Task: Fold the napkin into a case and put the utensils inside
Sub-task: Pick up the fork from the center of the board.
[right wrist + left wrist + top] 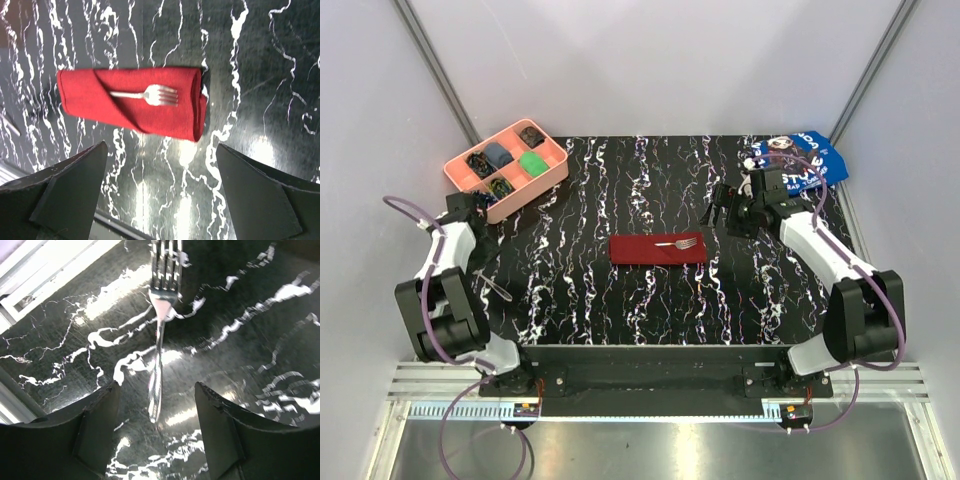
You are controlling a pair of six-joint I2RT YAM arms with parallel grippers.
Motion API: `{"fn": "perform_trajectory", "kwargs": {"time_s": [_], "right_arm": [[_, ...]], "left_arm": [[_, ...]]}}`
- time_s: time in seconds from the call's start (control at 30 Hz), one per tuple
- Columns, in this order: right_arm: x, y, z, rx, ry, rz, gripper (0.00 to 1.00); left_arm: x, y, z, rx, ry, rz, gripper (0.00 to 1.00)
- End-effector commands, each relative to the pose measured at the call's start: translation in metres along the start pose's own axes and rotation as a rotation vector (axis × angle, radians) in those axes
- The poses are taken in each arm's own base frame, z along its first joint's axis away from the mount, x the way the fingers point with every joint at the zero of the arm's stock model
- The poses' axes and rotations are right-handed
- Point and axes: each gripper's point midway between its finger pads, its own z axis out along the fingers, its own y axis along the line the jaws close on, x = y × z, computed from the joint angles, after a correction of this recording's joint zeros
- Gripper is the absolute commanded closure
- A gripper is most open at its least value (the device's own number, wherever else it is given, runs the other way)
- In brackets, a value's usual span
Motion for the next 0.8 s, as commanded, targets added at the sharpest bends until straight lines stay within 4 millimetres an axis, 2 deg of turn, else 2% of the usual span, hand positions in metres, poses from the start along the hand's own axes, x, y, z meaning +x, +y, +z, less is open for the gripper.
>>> {"fn": "perform_trajectory", "kwargs": {"time_s": [0.0,0.17,0.37,0.4,0.5,0.53,0.57,0.67,0.7,0.73,0.77], "right_arm": [[-0.006,0.022,-0.030,-0.078,-0.063,-0.060,0.00],[-0.004,0.028,-0.040,-0.108,-0.074,-0.087,0.00],[-0.007,0.029,-0.044,-0.103,-0.073,-0.110,0.00],[-0.007,0.028,-0.044,-0.100,-0.075,-0.112,0.00],[-0.009,0.027,-0.047,-0.089,-0.089,-0.120,0.00],[-0.010,0.027,-0.047,-0.090,-0.094,-0.121,0.00],[-0.010,0.027,-0.047,-0.091,-0.092,-0.119,0.00],[-0.012,0.033,-0.047,-0.117,-0.086,-0.120,0.00],[-0.014,0.036,-0.048,-0.127,-0.087,-0.125,0.00],[-0.012,0.042,-0.048,-0.158,-0.072,-0.132,0.00],[-0.010,0.045,-0.044,-0.180,-0.050,-0.137,0.00]], "left_arm": [[-0.016,0.003,0.013,-0.063,-0.064,-0.032,0.35],[-0.011,-0.008,0.033,-0.072,-0.011,-0.026,0.38],[0.007,0.003,0.059,-0.140,0.064,-0.034,0.48],[0.008,0.003,0.063,-0.140,0.072,-0.034,0.60],[0.011,0.002,0.070,-0.141,0.090,-0.025,0.78],[0.012,-0.001,0.070,-0.119,0.102,-0.022,0.92],[0.012,-0.002,0.069,-0.109,0.101,-0.014,0.99],[0.019,-0.015,0.056,-0.033,0.112,0.010,1.00],[0.021,-0.021,0.047,0.001,0.102,0.028,1.00],[0.017,-0.032,0.025,0.078,0.056,0.048,1.00],[0.032,-0.051,0.008,0.145,0.033,0.140,1.00]]}}
